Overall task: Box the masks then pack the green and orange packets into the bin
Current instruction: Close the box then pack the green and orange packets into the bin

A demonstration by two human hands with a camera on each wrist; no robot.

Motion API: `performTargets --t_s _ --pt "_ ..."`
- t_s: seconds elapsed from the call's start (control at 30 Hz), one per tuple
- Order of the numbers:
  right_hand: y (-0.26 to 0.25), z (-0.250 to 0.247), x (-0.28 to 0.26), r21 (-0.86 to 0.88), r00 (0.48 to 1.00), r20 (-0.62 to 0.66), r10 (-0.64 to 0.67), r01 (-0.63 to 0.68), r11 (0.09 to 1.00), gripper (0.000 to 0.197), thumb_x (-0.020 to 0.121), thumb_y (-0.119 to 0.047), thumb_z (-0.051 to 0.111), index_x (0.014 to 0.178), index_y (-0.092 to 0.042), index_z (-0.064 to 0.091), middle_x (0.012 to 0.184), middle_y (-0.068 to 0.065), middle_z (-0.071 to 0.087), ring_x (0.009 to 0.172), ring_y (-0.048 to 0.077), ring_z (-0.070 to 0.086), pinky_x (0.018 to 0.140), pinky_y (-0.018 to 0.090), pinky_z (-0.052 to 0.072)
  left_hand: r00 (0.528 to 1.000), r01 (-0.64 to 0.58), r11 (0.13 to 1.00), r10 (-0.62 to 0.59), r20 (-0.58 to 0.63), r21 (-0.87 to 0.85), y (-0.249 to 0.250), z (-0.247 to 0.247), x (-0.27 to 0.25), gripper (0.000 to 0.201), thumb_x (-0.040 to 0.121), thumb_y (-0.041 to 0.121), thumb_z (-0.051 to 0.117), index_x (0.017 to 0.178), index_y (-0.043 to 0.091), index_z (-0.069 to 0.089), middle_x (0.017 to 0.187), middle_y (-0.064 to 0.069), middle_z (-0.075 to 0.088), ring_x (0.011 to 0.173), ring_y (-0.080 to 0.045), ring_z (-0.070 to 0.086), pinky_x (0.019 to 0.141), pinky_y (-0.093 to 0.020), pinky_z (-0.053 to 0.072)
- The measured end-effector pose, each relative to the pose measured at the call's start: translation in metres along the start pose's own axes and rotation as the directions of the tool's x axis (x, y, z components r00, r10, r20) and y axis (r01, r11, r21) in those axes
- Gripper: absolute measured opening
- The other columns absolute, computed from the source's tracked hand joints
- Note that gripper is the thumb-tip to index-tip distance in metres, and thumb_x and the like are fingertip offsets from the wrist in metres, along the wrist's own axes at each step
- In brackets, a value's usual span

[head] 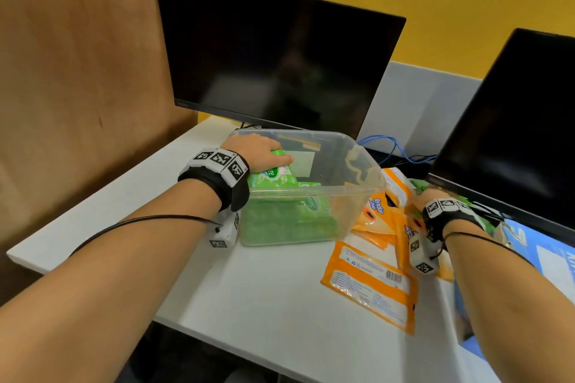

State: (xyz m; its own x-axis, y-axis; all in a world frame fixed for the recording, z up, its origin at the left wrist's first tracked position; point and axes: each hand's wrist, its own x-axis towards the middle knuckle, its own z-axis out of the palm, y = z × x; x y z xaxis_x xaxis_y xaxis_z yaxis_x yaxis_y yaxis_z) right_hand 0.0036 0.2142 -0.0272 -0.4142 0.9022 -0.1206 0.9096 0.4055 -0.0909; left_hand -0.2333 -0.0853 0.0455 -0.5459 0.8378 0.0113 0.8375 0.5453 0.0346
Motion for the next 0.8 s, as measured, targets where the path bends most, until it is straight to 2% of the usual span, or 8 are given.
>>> performTargets --t_s 0.07,0.13,0.23,0.37,0.5,0.57,0.73,0.8 --pt "0.005 0.002 -0.001 -0.025 0.999 0.027 0.02 -0.019 0.999 0.037 0.091 -0.04 0.047 0.117 -0.016 0.058 0.097 0.011 0.066 0.088 0.031 0.064 0.086 0.045 0.053 1.0 -0.002 1.0 0.002 -0.002 -0.006 0.0 0.002 0.002 0.064 0.089 0.071 0.025 0.133 0.03 0.049 0.13 0.0 0.058 0.119 -0.023 0.052 0.103 -0.048 0.039" --pt "0.007 0.002 -0.003 -0.039 0.999 0.051 0.013 -0.011 0.999 0.044 0.092 -0.032 0.052 0.131 -0.014 0.049 0.105 0.012 0.063 0.095 0.03 0.063 0.088 0.043 0.052 1.0 -0.006 1.0 0.006 -0.003 -0.009 0.0 0.002 0.003 0.062 0.09 0.07 0.026 0.131 0.03 0.05 0.13 0.0 0.058 0.118 -0.022 0.053 0.101 -0.046 0.041" --pt "0.005 -0.003 -0.01 -0.11 0.999 0.037 -0.012 0.016 0.994 0.049 0.088 -0.017 0.06 0.134 -0.012 0.046 0.109 0.012 0.06 0.101 0.03 0.061 0.088 0.04 0.052 1.0 -0.006 1.0 0.006 0.004 -0.014 0.001 0.001 0.004 0.06 0.09 0.069 0.027 0.13 0.03 0.05 0.129 0.0 0.058 0.118 -0.022 0.053 0.101 -0.045 0.041" --pt "0.005 0.0 -0.007 -0.202 1.0 0.005 -0.011 0.012 0.979 0.069 0.072 -0.022 0.067 0.137 -0.02 0.044 0.125 0.014 0.056 0.11 0.035 0.056 0.09 0.046 0.048 1.0 -0.004 1.0 0.004 0.006 -0.019 0.002 -0.001 0.003 0.059 0.091 0.067 0.027 0.13 0.029 0.051 0.128 0.0 0.059 0.116 -0.021 0.053 0.1 -0.044 0.041" --pt "0.003 -0.006 -0.015 -0.187 1.0 -0.003 -0.022 0.021 0.982 0.039 0.097 -0.021 0.049 0.133 -0.008 0.05 0.129 0.017 0.055 0.117 0.032 0.054 0.093 0.039 0.045 1.0 0.003 1.0 -0.003 -0.001 -0.015 0.002 -0.001 0.003 0.06 0.091 0.068 0.027 0.133 0.031 0.048 0.132 0.0 0.057 0.12 -0.022 0.052 0.101 -0.044 0.041" --pt "-0.002 -0.009 -0.022 -0.239 0.997 -0.081 -0.012 -0.008 0.971 0.031 0.095 -0.015 0.053 0.123 -0.005 0.058 0.124 0.016 0.059 0.114 0.031 0.057 0.093 0.039 0.047 1.0 0.004 1.0 -0.004 0.001 -0.014 0.003 0.0 0.002 0.06 0.091 0.068 0.027 0.132 0.031 0.049 0.132 0.0 0.057 0.121 -0.022 0.051 0.101 -0.044 0.041" --pt "-0.025 -0.011 -0.048 -0.125 0.992 -0.118 -0.051 0.036 0.991 0.023 0.096 -0.007 0.045 0.112 -0.003 0.06 0.114 0.014 0.064 0.103 0.029 0.063 0.079 0.034 0.05 1.0 0.006 1.0 -0.006 0.007 -0.014 0.004 -0.003 0.0 0.06 0.091 0.067 0.027 0.133 0.029 0.049 0.132 0.0 0.057 0.121 -0.022 0.051 0.101 -0.042 0.039" --pt "-0.036 -0.02 -0.061 -0.012 0.976 -0.21 -0.054 0.053 0.999 0.023 0.095 -0.007 0.045 0.112 -0.002 0.059 0.113 0.017 0.063 0.103 0.032 0.062 0.08 0.037 0.049 1.0 0.011 1.0 -0.011 0.016 -0.02 0.004 -0.003 0.0 0.061 0.091 0.068 0.027 0.134 0.029 0.048 0.135 0.0 0.055 0.122 -0.023 0.05 0.102 -0.042 0.039"
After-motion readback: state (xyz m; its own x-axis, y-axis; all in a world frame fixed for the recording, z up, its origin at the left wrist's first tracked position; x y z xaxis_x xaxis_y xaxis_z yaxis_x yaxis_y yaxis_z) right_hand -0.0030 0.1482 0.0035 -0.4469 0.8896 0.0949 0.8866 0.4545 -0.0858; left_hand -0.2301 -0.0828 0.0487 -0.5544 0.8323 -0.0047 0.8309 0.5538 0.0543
